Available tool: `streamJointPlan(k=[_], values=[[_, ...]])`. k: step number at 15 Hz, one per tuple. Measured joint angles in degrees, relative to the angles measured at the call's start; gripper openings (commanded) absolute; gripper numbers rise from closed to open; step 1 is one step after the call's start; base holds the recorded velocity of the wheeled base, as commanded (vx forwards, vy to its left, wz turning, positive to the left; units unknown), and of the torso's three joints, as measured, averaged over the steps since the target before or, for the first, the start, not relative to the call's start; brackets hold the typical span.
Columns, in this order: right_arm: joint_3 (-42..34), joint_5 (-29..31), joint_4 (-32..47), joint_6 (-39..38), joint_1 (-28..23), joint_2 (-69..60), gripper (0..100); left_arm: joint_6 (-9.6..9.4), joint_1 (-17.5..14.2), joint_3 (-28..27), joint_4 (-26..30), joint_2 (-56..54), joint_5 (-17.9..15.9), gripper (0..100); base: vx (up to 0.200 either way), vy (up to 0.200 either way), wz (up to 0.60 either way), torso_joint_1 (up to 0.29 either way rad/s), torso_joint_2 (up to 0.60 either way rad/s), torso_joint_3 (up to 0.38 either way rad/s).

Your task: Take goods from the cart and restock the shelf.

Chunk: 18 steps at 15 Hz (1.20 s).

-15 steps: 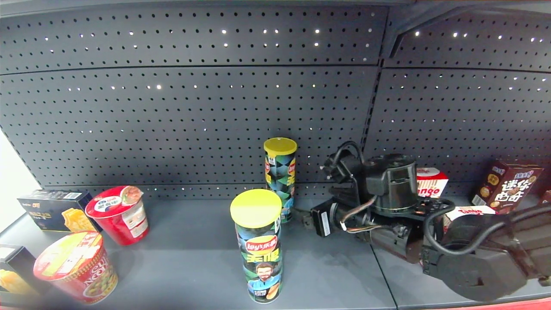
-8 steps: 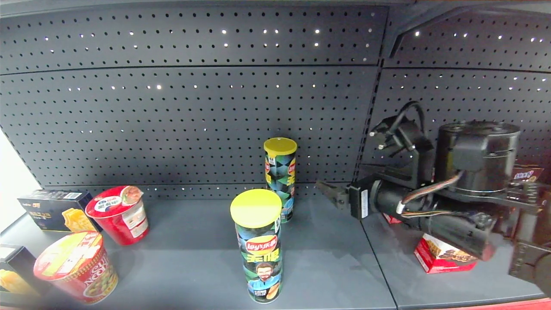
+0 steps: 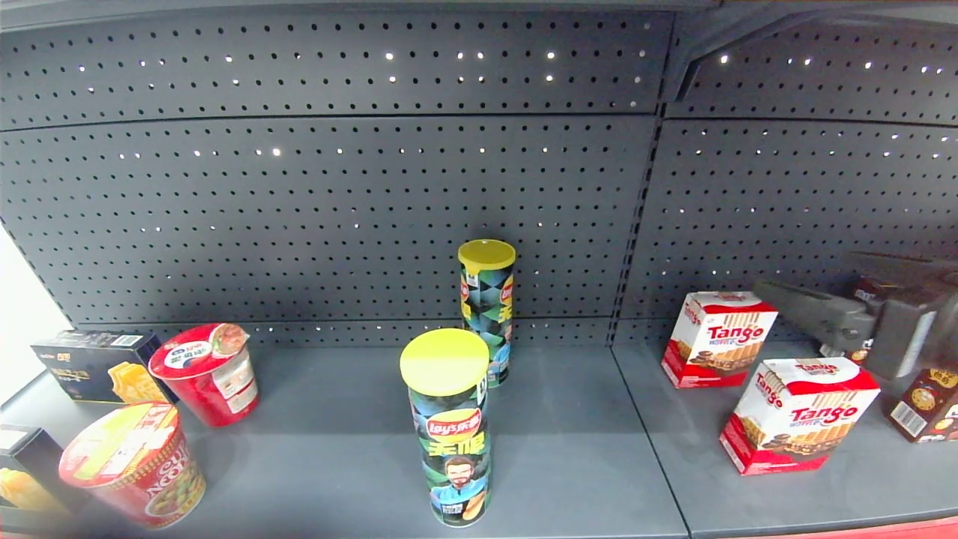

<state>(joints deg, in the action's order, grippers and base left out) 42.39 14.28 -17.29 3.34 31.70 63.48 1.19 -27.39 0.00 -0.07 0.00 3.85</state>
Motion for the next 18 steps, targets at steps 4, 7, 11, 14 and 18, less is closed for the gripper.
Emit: streamJointPlan(k=[4,7,11,14,18], values=[[-6.9,-6.8,2.7,-0.1,-13.9,-15.5,100,0.02,0.0,0.0,0.0,0.0,0.0,100,0.000,0.000,0.00,0.000,0.00,0.000],[-15.4,-9.3,7.7,-2.2,-23.6,-29.2,100,0.00,0.0,0.0,0.0,0.0,0.0,100,0.000,0.000,0.00,0.000,0.00,0.000],[-27.9,-13.8,14.1,-3.5,-32.4,-47.5,100,0.00,0.0,0.0,0.0,0.0,0.0,100,0.000,0.000,0.00,0.000,0.00,0.000],[-34.5,-14.7,15.7,-3.8,-34.9,-55.2,100,0.02,0.0,0.0,0.0,0.0,0.0,100,0.000,0.000,0.00,0.000,0.00,0.000],[-40.2,-11.3,15.1,-2.9,-32.7,-60.4,100,0.00,0.0,0.0,0.0,0.0,0.0,100,0.000,0.000,0.00,0.000,0.00,0.000]])
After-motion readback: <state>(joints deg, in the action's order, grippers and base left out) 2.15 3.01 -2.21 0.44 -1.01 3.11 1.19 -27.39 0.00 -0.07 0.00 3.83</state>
